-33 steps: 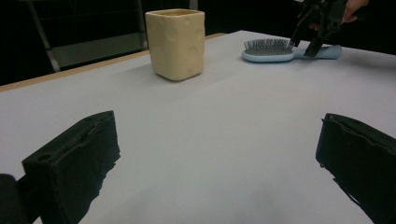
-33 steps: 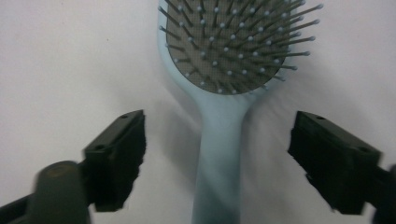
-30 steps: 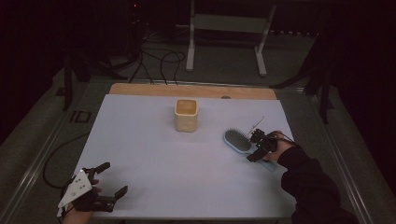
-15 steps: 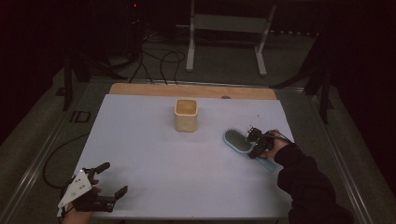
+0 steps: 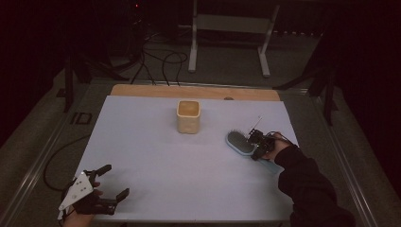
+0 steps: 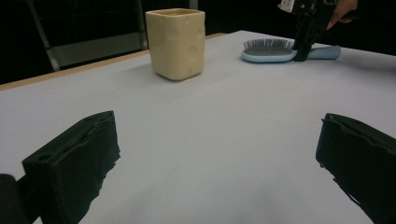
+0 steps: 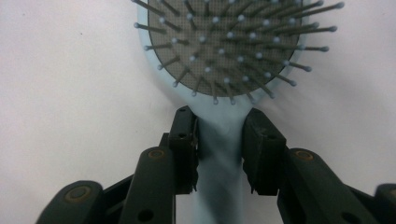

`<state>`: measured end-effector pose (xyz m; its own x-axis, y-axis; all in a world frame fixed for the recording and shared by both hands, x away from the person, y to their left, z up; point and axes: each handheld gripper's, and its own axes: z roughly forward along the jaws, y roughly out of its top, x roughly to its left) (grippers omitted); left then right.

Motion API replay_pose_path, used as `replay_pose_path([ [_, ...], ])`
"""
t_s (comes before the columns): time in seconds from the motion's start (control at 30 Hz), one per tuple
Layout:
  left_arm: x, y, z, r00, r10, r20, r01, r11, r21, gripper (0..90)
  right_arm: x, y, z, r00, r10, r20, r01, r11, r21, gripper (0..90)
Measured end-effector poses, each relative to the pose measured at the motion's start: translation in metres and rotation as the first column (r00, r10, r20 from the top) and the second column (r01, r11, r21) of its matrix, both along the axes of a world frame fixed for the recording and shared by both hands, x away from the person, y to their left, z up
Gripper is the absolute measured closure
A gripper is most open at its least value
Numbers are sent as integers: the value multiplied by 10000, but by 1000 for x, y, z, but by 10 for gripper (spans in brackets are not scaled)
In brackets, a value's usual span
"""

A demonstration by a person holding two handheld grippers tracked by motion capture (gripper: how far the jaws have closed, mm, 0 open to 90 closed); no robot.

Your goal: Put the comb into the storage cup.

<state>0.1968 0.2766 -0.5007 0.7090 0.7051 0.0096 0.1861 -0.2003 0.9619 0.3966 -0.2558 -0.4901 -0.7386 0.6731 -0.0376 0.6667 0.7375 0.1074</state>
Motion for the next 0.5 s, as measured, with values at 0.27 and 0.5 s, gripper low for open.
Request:
replay_pose_path([
  [0.27,0,0,0,10000,-35,10,35,10000,1,0,-4,-4,-1,9996,3,277,-12,9994,338,694],
  [0.5,1,-1,0,10000,-40,-9,40,10000,13,0,-8,-5,-2,9984,5,563,-29,9991,433,700],
])
